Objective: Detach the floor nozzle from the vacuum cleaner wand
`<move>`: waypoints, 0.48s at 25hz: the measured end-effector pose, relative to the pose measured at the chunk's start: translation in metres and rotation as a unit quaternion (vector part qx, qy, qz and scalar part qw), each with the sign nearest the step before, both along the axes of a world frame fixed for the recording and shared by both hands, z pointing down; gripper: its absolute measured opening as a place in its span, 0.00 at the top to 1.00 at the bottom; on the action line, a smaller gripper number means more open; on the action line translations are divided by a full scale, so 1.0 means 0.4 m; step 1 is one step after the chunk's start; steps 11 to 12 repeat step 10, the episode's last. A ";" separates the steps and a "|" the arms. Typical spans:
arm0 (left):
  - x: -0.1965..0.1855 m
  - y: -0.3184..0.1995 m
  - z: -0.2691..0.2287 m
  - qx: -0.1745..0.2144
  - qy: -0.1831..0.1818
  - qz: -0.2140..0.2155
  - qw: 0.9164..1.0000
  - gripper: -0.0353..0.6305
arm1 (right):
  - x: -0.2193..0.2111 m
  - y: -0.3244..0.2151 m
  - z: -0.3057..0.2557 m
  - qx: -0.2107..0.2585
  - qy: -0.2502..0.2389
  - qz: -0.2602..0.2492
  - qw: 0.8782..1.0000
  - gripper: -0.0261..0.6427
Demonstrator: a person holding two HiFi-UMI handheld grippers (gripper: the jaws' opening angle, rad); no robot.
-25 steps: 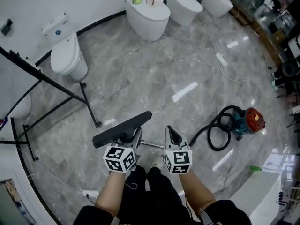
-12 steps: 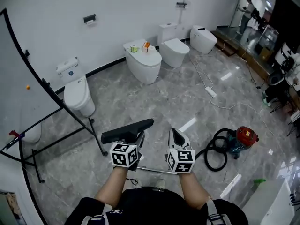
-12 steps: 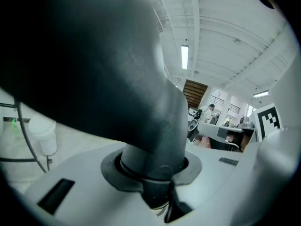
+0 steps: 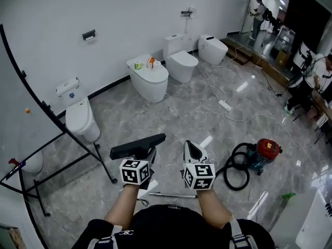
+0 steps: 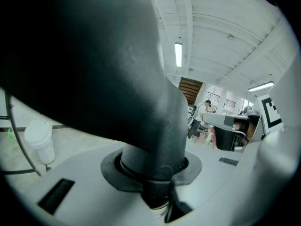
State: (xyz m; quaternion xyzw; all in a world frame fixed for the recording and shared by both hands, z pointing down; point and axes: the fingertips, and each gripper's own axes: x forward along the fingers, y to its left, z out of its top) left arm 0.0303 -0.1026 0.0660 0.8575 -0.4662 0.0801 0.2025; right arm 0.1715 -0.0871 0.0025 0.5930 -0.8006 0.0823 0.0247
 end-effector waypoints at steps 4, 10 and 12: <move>-0.005 -0.008 -0.024 0.001 0.019 0.009 1.000 0.78 | -0.003 -0.009 -0.002 0.002 0.004 0.009 1.000 0.94; 0.005 -0.031 -0.024 -0.004 0.033 0.000 0.999 0.78 | 0.016 -0.020 -0.022 0.045 0.035 0.018 0.998 0.94; 0.005 -0.031 -0.024 -0.004 0.033 0.000 0.999 0.78 | 0.016 -0.020 -0.022 0.045 0.035 0.018 0.998 0.94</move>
